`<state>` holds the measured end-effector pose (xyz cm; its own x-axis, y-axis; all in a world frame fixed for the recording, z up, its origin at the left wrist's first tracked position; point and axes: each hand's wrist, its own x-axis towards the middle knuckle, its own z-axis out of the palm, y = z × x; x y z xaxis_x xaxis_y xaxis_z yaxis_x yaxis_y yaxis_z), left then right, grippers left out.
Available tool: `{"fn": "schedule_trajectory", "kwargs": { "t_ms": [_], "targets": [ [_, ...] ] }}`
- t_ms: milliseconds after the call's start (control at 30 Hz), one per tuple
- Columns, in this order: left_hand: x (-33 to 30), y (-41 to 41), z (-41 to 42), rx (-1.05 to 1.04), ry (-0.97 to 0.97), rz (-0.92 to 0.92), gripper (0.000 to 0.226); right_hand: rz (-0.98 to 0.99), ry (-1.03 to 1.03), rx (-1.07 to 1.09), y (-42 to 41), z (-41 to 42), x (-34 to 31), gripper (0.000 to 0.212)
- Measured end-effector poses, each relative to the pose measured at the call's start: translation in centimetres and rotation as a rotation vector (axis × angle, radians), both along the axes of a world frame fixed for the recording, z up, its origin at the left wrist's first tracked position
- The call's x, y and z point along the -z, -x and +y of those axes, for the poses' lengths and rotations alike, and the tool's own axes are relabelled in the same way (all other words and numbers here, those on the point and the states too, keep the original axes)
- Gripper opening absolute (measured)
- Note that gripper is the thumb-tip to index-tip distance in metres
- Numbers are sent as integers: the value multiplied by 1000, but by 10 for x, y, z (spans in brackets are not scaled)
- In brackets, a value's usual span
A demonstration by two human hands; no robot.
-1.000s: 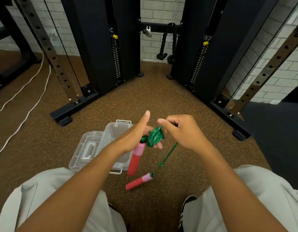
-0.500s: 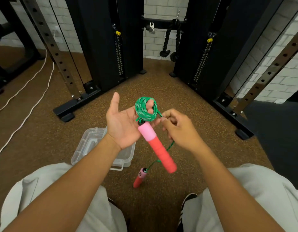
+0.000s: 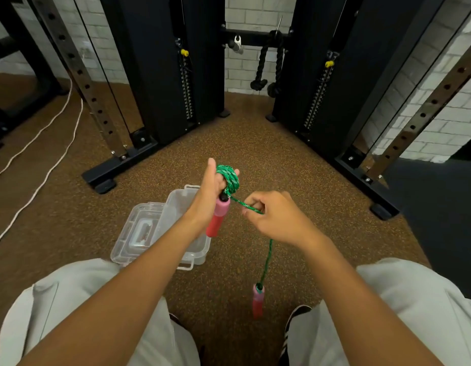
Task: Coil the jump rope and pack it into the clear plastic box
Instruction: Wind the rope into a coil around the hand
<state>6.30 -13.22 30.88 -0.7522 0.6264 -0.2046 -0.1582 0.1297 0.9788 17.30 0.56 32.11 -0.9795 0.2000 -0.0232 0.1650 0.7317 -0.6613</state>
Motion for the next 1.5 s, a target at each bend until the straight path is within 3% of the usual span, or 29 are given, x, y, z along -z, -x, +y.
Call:
{"fn": "schedule_trajectory", "kwargs": {
  "t_ms": [133,233,300,433,600,833,1100,1167,1233,1400,1500],
  "targets": [
    [-3,-10,-2,47,260,237,92,92,-87,27,-1,3,-3,14],
    [-10,-20,-3,66,379,470,77,138,-159,14,0,3,-3,17],
    [-14,-22,-3,89,399,526,73,149,-154,1,0,3,-5,13],
    [-11,-13,-6,268,344,337,96,156,-37,1,-4,8,-16,9],
    [-10,-8,-6,394,148,-26,98,157,98,45,-5,17,-16,14],
    [-14,0,-11,378,48,-148,94,253,259,137,-2,29,-9,8],
    [-24,1,-18,300,-466,-449,81,260,419,160,3,26,0,7],
    [-29,5,-21,252,-612,-456,82,239,447,182,6,24,4,9],
    [-34,7,-23,203,-640,-402,80,207,444,183,7,21,9,7],
    [-30,9,-21,84,-372,-142,73,174,275,156,6,14,16,7],
    [-21,8,-22,63,-146,-19,99,150,195,114,8,9,11,10]
  ]
}}
